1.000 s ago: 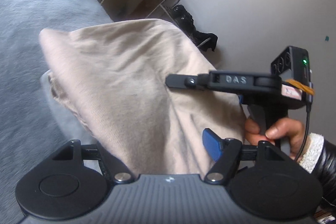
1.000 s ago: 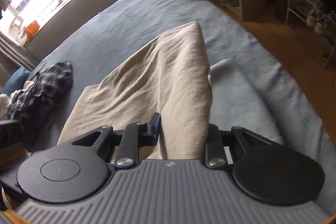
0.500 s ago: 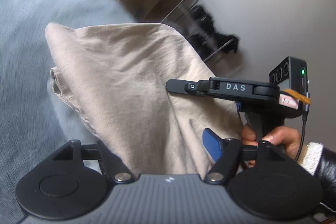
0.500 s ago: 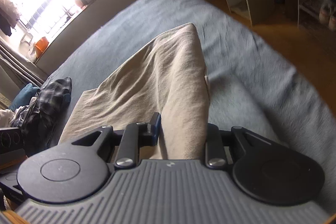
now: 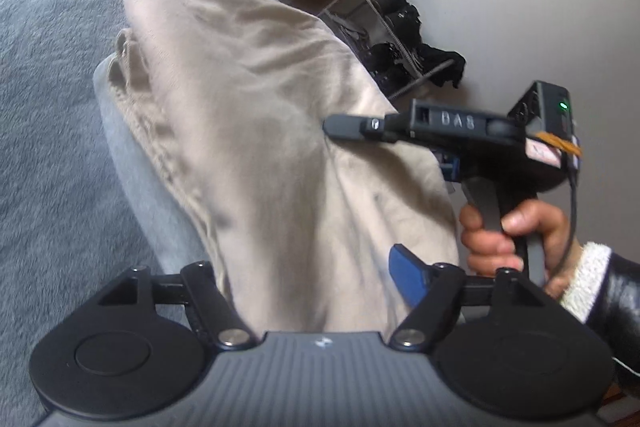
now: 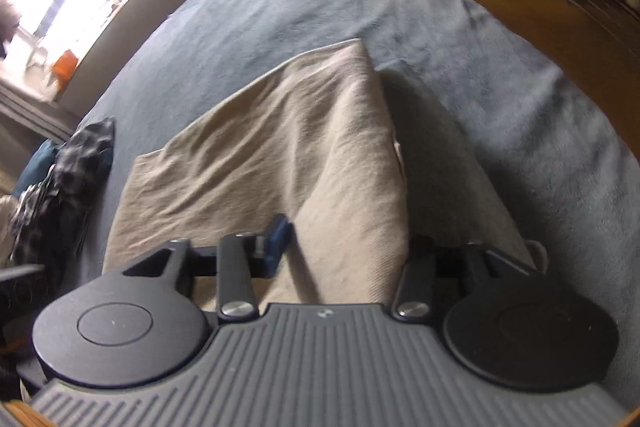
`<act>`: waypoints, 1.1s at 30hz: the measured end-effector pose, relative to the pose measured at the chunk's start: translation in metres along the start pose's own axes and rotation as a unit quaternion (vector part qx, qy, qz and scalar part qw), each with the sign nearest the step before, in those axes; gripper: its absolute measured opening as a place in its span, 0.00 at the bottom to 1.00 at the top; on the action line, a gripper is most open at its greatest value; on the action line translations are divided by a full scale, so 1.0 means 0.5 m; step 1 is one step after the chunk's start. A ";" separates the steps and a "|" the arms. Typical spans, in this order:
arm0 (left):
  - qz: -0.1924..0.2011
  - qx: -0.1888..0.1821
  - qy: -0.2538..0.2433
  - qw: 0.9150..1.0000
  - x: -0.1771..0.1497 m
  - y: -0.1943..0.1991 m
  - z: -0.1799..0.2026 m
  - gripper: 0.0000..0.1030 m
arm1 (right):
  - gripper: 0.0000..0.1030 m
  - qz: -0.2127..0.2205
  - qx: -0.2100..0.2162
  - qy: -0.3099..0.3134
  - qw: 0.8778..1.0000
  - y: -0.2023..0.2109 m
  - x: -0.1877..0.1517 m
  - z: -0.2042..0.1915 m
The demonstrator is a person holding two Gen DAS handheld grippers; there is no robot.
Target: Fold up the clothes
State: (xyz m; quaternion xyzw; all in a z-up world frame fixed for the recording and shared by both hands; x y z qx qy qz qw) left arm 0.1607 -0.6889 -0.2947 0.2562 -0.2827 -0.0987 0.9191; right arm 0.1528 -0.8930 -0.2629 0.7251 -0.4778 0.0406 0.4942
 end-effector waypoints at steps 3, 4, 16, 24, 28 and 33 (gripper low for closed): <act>-0.013 -0.017 0.014 1.000 -0.023 0.068 -0.013 0.82 | 0.49 0.008 -0.018 -0.030 0.999 0.032 0.002 0.014; -0.017 -0.018 0.022 0.999 -0.025 0.087 -0.020 0.83 | 0.52 0.013 -0.031 -0.035 0.999 0.052 -0.001 0.022; 0.053 0.052 0.102 0.992 0.214 0.126 -0.175 0.83 | 0.57 0.063 -0.028 -0.274 0.959 0.260 -0.161 -0.022; 0.069 0.076 0.102 0.989 0.281 0.058 -0.199 0.79 | 0.58 0.146 -0.116 -0.357 0.915 0.253 -0.206 0.063; 0.068 0.093 0.107 0.988 0.273 0.027 -0.207 0.64 | 0.59 0.147 -0.110 -0.372 0.910 0.210 -0.168 0.122; 0.074 0.097 0.089 0.989 0.271 0.004 -0.198 0.34 | 0.57 0.131 -0.116 -0.348 0.921 0.162 -0.157 0.120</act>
Point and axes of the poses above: each gripper's, at about its wrist camera, not at the fingertips, and y roughly against the way its jaws point, z to its right, x to its top, the point moved 10 cm from there along -y, roughly the way its jaws point, and after that the axes turned 10 degrees about z, right-handed, at the moved point
